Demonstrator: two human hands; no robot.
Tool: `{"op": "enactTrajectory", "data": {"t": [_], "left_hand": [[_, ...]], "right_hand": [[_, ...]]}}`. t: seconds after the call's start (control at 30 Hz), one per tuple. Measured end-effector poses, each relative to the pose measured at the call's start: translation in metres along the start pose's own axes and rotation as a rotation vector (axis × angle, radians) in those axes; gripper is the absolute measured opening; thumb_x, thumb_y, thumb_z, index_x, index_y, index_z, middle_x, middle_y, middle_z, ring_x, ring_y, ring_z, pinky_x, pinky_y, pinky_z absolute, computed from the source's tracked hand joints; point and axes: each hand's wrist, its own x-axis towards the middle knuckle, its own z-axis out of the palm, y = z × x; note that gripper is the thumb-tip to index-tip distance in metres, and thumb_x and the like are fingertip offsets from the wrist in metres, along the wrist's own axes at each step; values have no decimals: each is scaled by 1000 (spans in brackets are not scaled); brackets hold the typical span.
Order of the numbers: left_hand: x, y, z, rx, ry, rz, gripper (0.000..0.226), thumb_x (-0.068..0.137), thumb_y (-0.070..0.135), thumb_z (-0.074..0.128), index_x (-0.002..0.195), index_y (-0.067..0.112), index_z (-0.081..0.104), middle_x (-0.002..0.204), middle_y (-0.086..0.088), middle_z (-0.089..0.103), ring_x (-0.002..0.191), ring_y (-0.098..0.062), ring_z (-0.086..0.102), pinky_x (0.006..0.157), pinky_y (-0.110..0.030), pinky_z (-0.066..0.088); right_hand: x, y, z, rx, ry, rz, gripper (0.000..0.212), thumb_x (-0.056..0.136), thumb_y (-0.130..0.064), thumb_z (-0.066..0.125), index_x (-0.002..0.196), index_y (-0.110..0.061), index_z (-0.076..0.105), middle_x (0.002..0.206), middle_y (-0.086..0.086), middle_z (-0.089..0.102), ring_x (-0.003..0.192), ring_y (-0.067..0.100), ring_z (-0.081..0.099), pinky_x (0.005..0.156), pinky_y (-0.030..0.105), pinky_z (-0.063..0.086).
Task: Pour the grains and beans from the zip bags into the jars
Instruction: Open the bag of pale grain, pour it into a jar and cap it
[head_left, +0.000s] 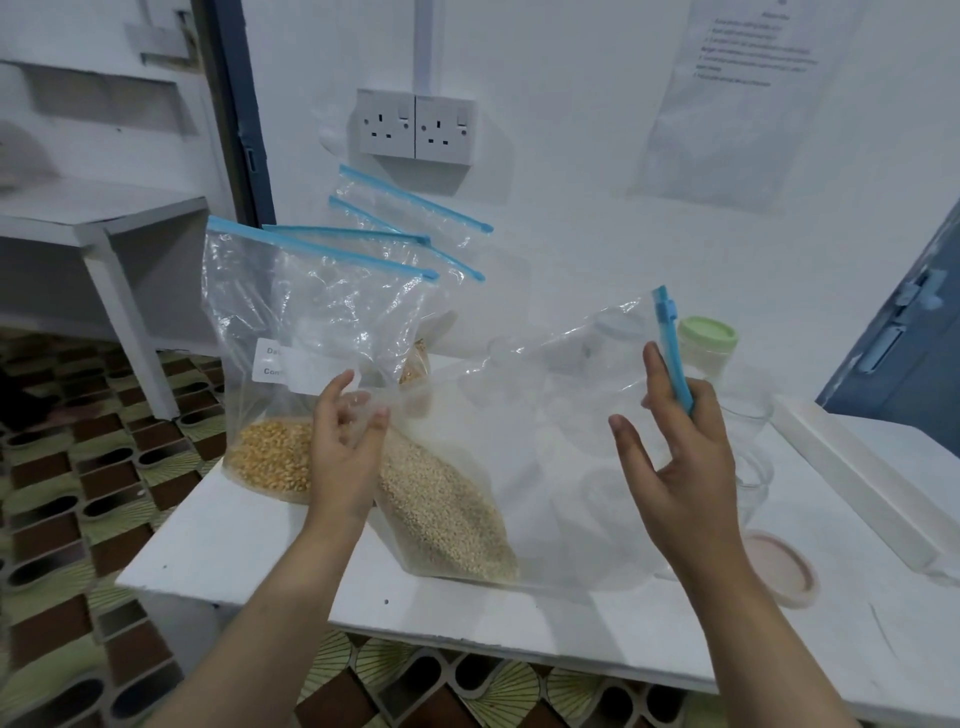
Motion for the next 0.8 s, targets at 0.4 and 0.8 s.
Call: {"op": "enactTrajectory", "data": {"t": [0.4, 0.8], "left_hand": [[-10, -10, 4, 67, -95, 28, 58, 89, 13, 72, 135, 39, 50, 122, 14, 56, 109, -8, 51, 100, -34, 42], [17, 39, 52, 185, -30, 254, 75, 83, 25, 79, 146, 23, 38, 136, 13, 37, 129, -24, 37, 111, -48, 35]], "right_hand": [[-9, 1, -10, 10, -31, 102, 67, 94, -11, 64, 149, -33, 32, 106, -8, 42, 99, 12, 48, 89, 6, 37], [35, -9, -38, 46, -17, 133, 64, 96, -13, 61, 153, -28, 34, 109, -5, 45, 98, -15, 45, 84, 6, 38]]}}
